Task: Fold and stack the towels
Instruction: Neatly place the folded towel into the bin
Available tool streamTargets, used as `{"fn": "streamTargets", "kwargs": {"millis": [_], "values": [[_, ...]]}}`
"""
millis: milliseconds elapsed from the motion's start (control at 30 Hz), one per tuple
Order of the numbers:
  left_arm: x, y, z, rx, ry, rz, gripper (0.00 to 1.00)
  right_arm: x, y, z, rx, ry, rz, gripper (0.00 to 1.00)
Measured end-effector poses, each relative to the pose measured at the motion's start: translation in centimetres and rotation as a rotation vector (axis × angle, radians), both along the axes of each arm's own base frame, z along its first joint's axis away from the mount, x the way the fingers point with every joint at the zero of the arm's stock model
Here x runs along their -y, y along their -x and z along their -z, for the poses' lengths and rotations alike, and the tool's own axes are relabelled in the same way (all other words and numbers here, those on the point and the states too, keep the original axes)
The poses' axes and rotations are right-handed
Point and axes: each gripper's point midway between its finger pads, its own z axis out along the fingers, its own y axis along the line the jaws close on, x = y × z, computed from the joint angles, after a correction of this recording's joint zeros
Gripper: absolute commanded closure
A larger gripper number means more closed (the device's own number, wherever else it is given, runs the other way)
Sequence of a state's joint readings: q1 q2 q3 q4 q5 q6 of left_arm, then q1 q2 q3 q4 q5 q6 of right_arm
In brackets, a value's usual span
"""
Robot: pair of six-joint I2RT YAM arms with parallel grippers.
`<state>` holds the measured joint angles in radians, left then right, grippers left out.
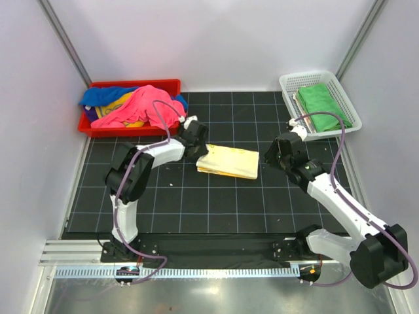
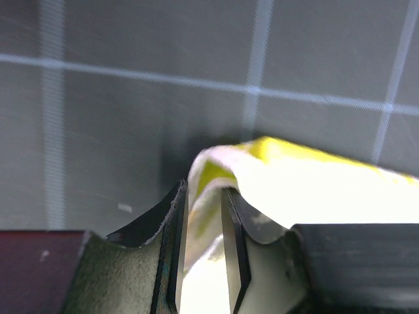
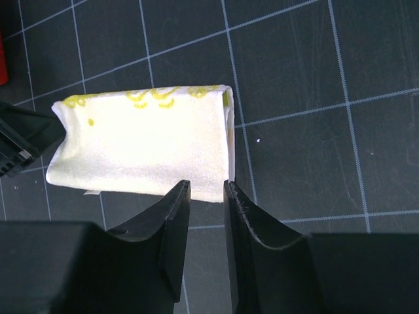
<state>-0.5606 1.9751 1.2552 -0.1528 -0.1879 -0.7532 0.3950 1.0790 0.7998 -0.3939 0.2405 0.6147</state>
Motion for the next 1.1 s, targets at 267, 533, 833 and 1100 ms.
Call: {"fn": "streamTargets", "kwargs": {"millis": [267, 533, 833, 1100], "values": [[7.1, 3.1, 0.0, -0.001, 0.027, 0.118, 0.70, 0.5, 0.2, -0.2, 0.004, 0.023, 0.005, 0.65], [15.3, 5.6, -0.3, 0.011, 0.089, 0.208, 0.71, 0.9, 0.4, 0.3, -0.010, 0.037, 0.012, 0.64], [19.6, 8.2, -0.3, 0.009, 0.126, 0.257, 0.66, 1.5, 1.2, 1.8, -0.053, 0.055, 0.022, 0.61], [10.4, 3.1, -0.9, -0.001, 0.084, 0.090, 0.63, 0.1, 1.1, 4.9, -0.149, 0.024, 0.005, 0.59]]}}
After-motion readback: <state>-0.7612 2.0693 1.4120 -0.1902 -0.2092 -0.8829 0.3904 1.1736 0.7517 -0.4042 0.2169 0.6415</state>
